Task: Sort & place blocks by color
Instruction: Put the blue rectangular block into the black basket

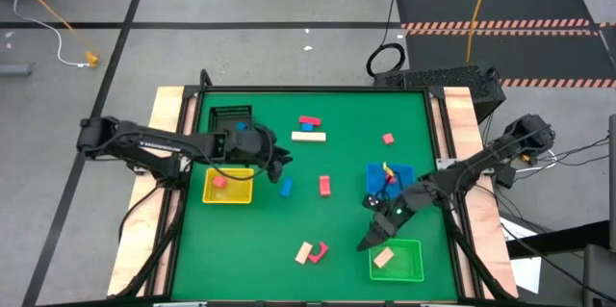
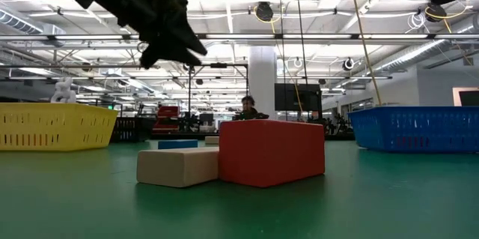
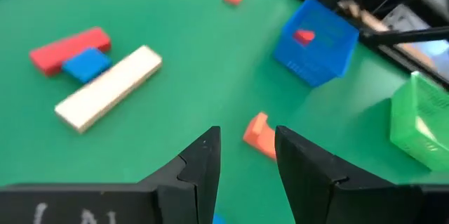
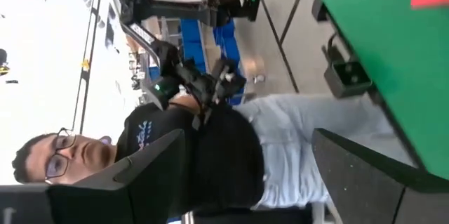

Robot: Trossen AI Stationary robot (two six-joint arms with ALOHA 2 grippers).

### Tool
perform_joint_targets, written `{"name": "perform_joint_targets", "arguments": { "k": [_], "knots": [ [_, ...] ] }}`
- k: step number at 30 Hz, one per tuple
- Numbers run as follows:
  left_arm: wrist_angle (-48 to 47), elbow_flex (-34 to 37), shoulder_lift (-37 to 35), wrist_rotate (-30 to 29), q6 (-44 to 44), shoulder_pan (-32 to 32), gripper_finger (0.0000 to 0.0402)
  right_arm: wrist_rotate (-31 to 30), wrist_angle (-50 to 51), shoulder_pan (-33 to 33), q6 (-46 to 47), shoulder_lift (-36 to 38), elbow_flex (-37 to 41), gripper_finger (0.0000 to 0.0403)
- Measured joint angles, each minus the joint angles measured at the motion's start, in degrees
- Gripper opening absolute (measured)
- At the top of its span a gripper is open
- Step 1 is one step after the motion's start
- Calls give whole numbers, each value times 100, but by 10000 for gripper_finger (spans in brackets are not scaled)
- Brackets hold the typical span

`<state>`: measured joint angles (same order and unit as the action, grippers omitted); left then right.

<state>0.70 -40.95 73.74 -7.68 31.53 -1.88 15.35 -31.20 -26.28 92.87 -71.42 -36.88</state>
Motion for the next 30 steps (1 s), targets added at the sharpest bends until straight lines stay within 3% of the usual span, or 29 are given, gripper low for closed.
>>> {"name": "perform_joint_targets", "arguments": {
  "k": [6, 14, 20, 30],
  "knots": [
    [-477, 2, 352, -15, 753, 235, 136, 926, -24, 409, -333, 0, 0, 304],
    [-366, 2, 878, -62, 2239, 646, 136, 2393, -35, 926, -682, 0, 0, 304],
    [-432, 2, 1208, -239, 2974, 897, 136, 2936, -29, 1126, -856, 0, 0, 304],
    [-452, 0, 1904, -677, 3410, 1179, 136, 4004, -27, 1328, -867, 0, 0, 304]
  ]
}}
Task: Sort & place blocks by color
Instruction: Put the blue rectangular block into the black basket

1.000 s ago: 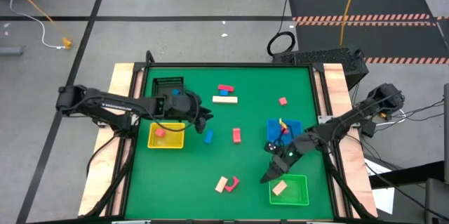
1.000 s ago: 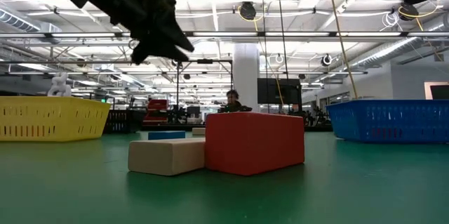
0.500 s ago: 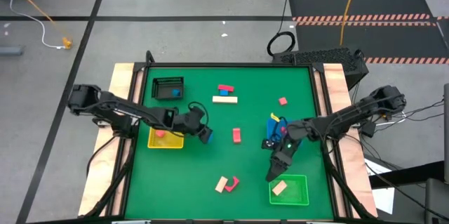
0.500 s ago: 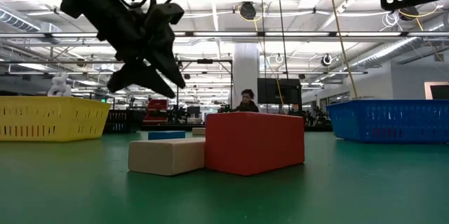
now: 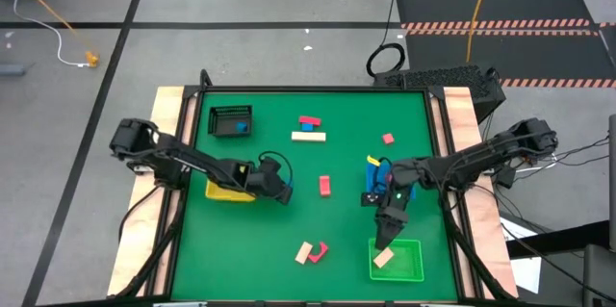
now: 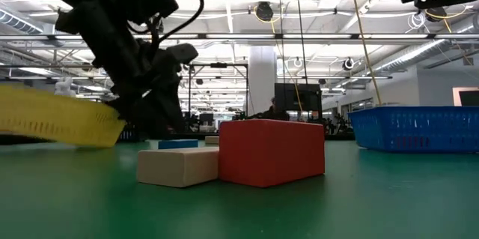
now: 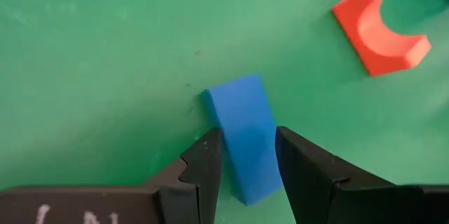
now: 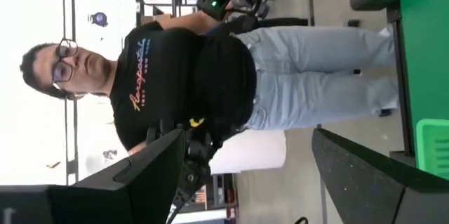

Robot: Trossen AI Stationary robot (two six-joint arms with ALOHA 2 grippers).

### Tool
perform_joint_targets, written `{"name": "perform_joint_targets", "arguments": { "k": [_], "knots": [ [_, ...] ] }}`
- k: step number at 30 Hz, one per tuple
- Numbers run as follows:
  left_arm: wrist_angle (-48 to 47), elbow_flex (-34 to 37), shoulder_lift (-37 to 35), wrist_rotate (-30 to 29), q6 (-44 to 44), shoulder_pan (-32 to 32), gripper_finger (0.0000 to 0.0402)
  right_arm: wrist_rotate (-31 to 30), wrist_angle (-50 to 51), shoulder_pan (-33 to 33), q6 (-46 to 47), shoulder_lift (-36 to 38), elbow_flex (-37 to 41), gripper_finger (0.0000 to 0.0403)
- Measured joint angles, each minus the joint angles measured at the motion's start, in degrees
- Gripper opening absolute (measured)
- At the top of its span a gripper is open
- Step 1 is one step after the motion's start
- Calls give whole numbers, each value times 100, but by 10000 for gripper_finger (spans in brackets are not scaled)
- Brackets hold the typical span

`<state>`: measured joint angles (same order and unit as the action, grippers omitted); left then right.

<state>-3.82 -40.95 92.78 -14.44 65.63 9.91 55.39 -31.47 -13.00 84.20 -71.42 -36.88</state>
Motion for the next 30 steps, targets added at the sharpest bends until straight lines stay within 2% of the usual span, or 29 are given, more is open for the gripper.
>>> {"name": "perform_joint_targets", "arguments": {
  "k": [5, 12, 18, 23, 30],
  "knots": [
    [-53, 0, 66, 28, 263, 57, 136, 190, -1, 108, -3, 0, 0, 304],
    [-165, -281, 25, 44, 104, 72, 136, 199, -3, 205, -157, 0, 0, 304],
    [-1115, -1017, 23, -59, -329, 30, 136, 430, -47, 289, -291, 86, 2, 304],
    [-1654, -1484, 21, -155, -560, -26, 136, 643, -39, 505, -795, 292, 0, 304],
    [-1687, -1523, 21, -171, -273, -3, 136, 632, -41, 718, -2145, 398, 2, 304]
  ]
}}
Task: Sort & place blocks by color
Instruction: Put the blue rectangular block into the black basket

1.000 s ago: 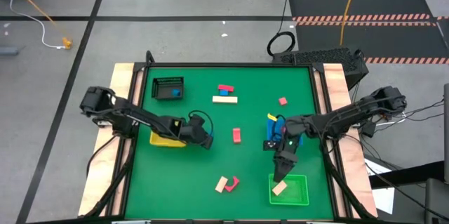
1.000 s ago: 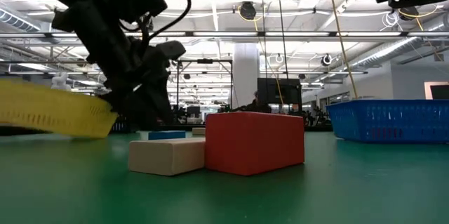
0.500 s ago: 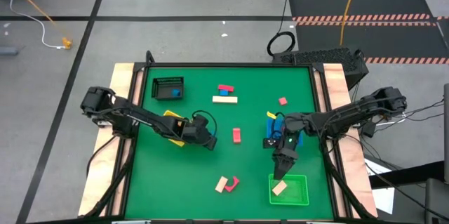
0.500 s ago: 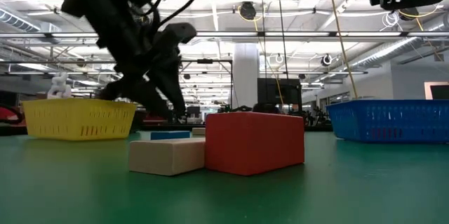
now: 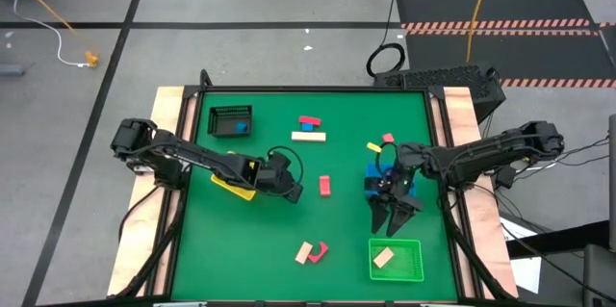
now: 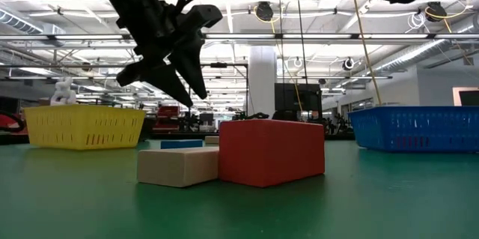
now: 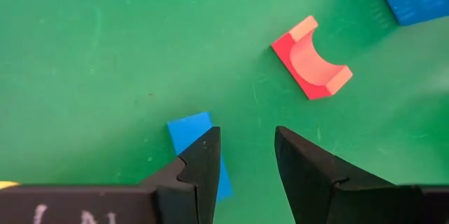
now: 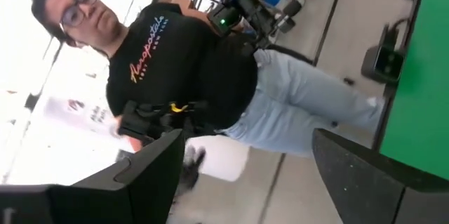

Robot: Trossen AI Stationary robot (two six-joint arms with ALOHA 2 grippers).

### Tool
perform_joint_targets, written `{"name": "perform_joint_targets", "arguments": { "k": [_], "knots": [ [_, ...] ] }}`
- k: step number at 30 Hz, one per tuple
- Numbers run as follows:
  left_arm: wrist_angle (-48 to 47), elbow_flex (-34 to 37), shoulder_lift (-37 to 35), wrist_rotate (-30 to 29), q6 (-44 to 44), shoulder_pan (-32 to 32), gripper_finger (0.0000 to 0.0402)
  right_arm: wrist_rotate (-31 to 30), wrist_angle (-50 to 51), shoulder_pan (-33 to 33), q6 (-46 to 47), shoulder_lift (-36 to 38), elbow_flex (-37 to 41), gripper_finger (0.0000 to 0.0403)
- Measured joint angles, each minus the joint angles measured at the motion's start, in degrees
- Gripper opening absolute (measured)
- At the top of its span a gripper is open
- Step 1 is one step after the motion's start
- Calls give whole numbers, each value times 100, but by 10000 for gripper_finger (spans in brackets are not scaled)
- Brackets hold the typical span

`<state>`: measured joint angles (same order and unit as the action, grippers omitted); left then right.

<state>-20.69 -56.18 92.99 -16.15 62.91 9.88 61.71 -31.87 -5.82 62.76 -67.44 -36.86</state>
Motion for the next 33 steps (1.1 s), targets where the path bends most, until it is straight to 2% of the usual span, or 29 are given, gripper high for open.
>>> {"name": "perform_joint_targets", "arguments": {
  "k": [4, 14, 28, 33],
  "knots": [
    [-2, 0, 0, -1, 195, 35, 136, -2, 28, 2, -280, 0, 0, 304],
    [-57, 0, 2, -1, 939, 208, 136, -10, 41, 2, -199, 0, -1, 304],
    [-76, 0, 0, -400, 1161, 462, 137, -13, 41, 0, -201, 0, 0, 304],
    [-107, 0, 0, -478, 1336, 462, 163, -15, 41, 0, -198, 0, -2, 304]
  ]
}}
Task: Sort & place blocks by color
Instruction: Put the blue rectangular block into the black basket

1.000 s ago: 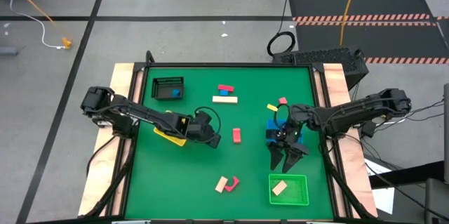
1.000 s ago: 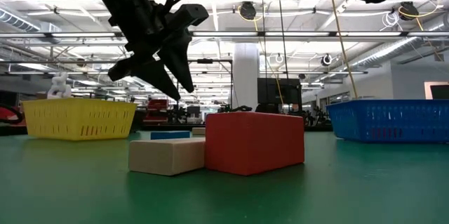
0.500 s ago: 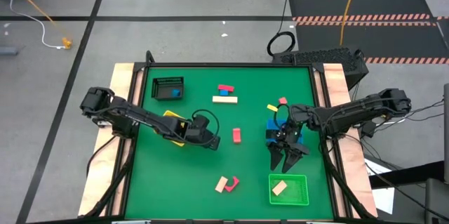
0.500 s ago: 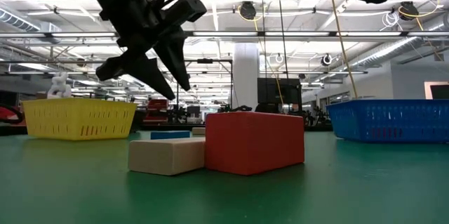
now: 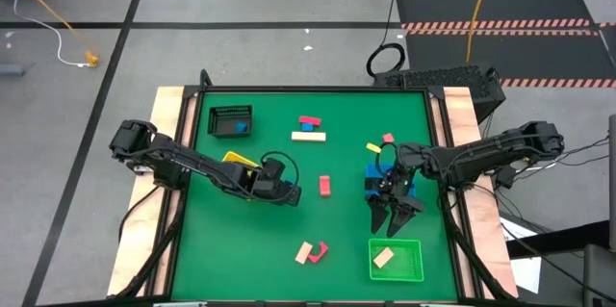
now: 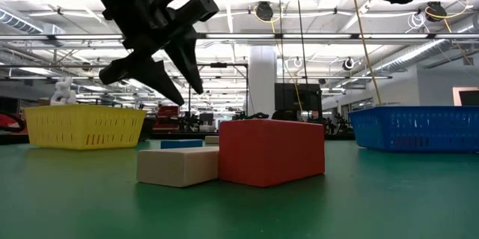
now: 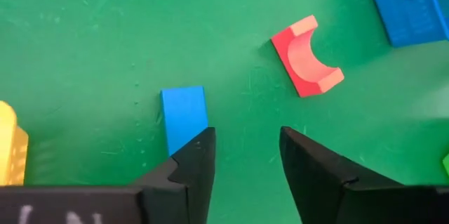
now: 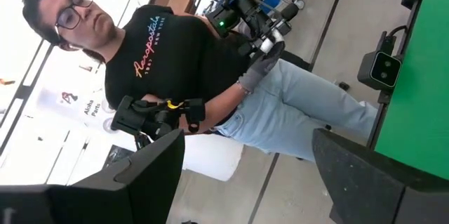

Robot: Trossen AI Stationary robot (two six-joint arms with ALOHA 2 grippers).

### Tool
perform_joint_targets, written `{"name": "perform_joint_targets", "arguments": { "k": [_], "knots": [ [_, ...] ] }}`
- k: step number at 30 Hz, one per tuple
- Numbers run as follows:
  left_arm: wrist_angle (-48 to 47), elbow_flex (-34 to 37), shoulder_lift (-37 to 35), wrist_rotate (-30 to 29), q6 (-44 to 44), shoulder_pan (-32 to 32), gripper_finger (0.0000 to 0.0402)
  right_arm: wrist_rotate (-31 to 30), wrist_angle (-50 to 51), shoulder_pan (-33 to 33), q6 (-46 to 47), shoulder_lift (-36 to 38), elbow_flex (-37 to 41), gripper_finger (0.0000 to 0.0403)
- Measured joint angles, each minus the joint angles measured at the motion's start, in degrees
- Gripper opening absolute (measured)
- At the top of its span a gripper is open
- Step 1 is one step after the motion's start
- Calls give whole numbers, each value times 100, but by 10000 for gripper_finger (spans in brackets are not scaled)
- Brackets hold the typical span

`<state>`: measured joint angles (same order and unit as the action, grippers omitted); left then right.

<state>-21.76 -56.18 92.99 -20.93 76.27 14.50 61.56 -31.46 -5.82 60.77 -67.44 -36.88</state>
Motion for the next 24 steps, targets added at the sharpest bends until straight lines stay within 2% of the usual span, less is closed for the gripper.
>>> {"name": "perform_joint_targets", "arguments": {
  "k": [8, 12, 15, 24],
  "knots": [
    [-12, -8, 179, -135, 545, 194, 225, -1, -1, 0, 0, 0, 2, 304],
    [-85, -127, 577, -164, 565, 238, 229, -3, -2, 0, -2, 0, 2, 304],
    [-486, -327, 867, -181, 466, 227, 230, -3, 24, -1, 1, 0, 0, 304],
    [-996, -860, 1480, -554, 198, 149, 230, -3, -4, 0, -1, 0, 2, 304]
  ]
}}
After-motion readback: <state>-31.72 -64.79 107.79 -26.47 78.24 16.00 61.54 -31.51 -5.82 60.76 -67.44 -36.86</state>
